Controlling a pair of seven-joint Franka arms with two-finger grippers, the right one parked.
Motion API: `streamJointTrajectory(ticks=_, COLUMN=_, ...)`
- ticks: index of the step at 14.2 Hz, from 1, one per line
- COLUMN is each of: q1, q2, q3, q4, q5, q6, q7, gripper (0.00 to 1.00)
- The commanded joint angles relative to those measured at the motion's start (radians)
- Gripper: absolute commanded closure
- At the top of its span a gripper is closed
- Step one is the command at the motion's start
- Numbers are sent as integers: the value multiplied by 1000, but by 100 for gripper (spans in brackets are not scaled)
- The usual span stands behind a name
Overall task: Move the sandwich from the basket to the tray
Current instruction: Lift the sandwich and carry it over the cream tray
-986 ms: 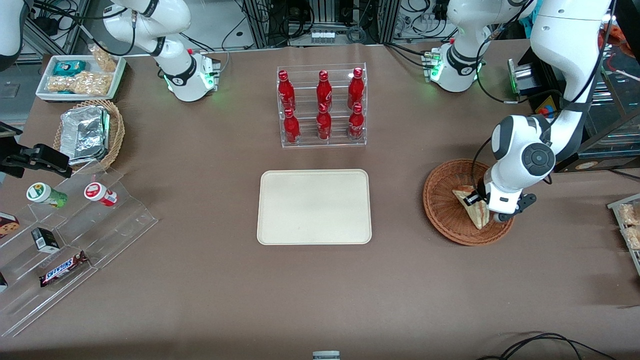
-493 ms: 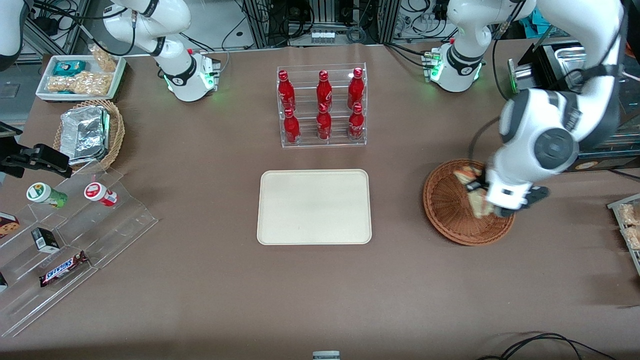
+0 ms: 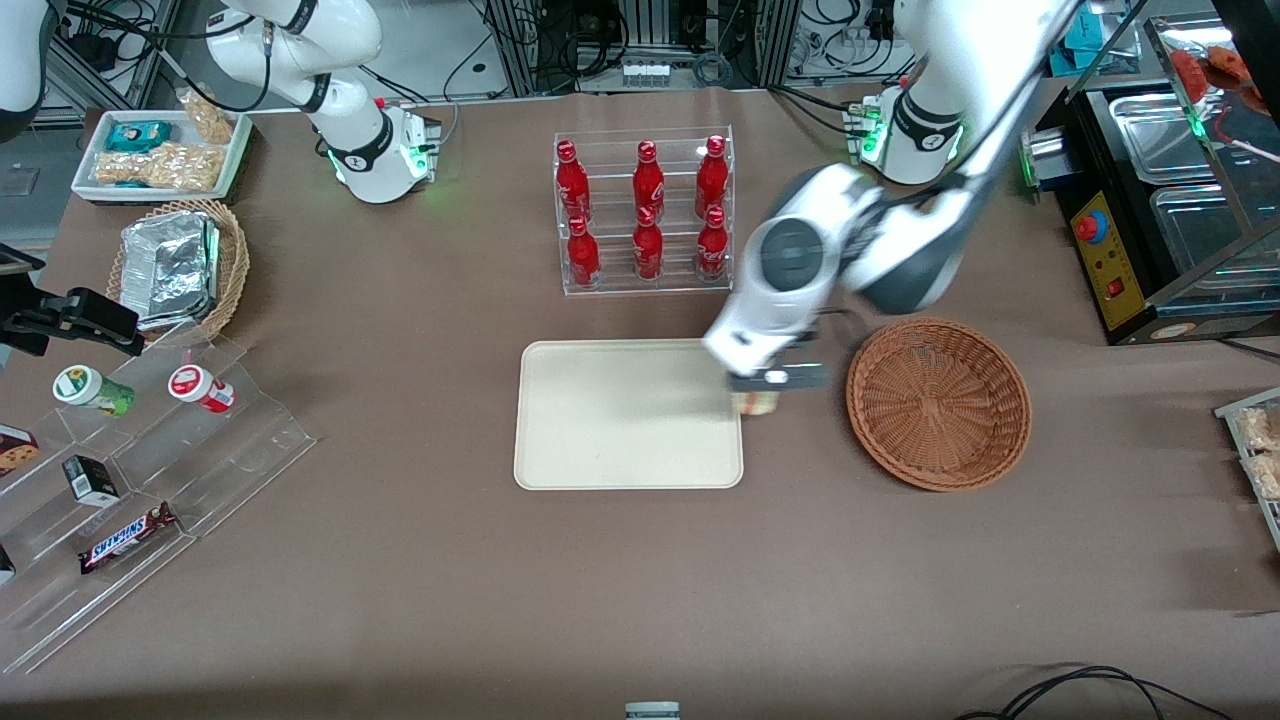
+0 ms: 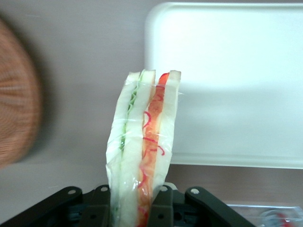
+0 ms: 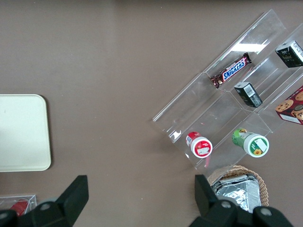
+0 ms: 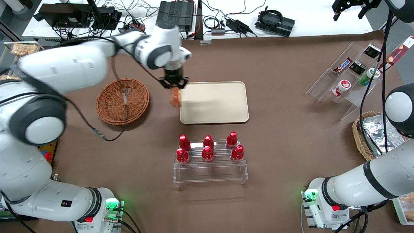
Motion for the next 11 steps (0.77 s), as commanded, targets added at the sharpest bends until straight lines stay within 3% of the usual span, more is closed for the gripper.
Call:
streamJointTrajectory(ticks=1, q1=-124, q2=314, q3=17, q4=338, q5=169, q6=-28, q7=-148, gripper=99)
streamJointTrajectory(ticks=3, q1=-174, q2=412, q3=16, q4=435, q5=249, q6=-26, q7=-198, gripper=99)
streamJointTrajectory(ticks=11, q1=-256, q2=499, q3=14, q4=555, q5=252, q6=14, q7=-235, gripper=93)
